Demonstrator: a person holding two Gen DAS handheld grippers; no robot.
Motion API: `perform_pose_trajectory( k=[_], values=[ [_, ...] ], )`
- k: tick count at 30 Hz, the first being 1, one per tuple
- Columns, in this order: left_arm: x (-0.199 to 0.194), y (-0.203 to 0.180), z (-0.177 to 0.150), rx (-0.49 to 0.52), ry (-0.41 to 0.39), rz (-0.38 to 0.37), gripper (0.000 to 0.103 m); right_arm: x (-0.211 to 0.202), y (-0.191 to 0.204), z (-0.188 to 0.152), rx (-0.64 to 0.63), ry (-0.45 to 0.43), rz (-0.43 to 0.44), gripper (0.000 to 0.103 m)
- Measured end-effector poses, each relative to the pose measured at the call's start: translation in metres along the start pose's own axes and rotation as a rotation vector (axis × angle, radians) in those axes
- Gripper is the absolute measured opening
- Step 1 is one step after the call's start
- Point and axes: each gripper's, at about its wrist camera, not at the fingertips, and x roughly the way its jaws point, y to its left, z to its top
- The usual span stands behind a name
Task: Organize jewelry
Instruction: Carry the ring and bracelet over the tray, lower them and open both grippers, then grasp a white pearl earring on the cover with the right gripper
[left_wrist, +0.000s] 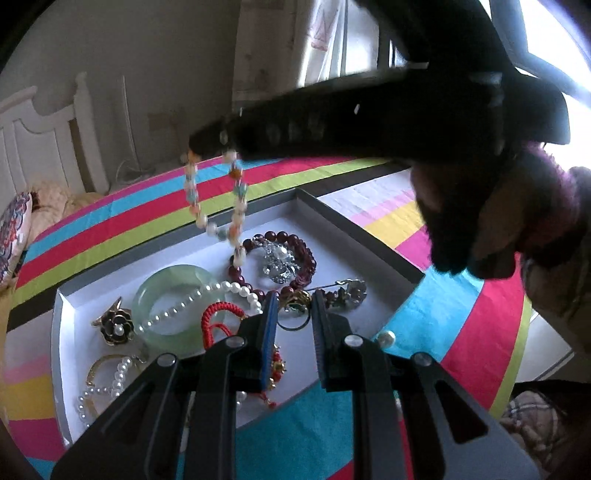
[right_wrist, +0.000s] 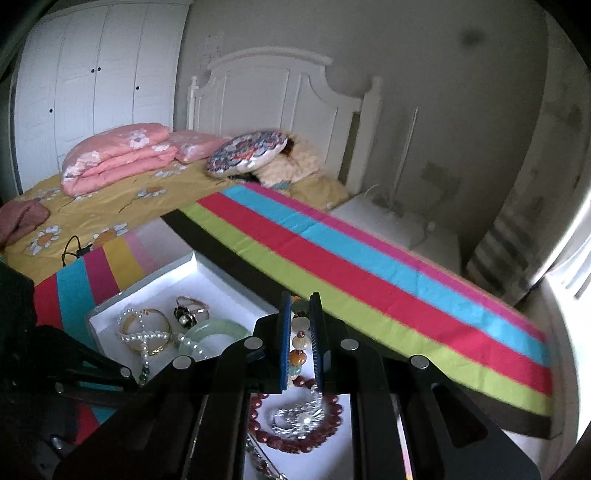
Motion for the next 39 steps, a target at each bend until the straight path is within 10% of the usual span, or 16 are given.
perform_pose_trajectory(
  k=[7, 12, 20, 25, 26, 27, 39],
  values=[
    [0.006, 0.014, 0.001, -0.058, 0.018, -0.022, 0.024, 0.024, 0.005, -0.016, 0.009, 0.091, 0.059, 0.013],
    [0.0, 0.02, 0.0, -0.085, -0.015, -0.003, 0.066, 0.026, -0.001, -0.015, 0.052, 0.108, 0.077, 0.017],
    [-0.023, 0.031, -0.011, -0.144, -0.091, 0.069, 0.099, -0.003, -0.016, -0.017, 0.152, 0.043, 0.114, 0.023],
    [-0.05, 0.044, -0.026, -0.201, -0.147, 0.153, 0.1, -0.053, -0.025, -0.03, 0.229, -0.045, 0.088, 0.049],
    [-0.053, 0.047, -0.029, -0.211, -0.153, 0.16, 0.1, -0.063, -0.024, -0.035, 0.235, -0.063, 0.081, 0.083],
    [-0.057, 0.051, -0.034, -0.232, -0.158, 0.169, 0.1, -0.073, -0.022, -0.042, 0.235, -0.079, 0.059, 0.096],
    [-0.066, 0.068, -0.056, -0.363, -0.123, 0.127, 0.1, -0.109, -0.009, -0.135, 0.317, 0.019, -0.04, 0.09]
  ],
)
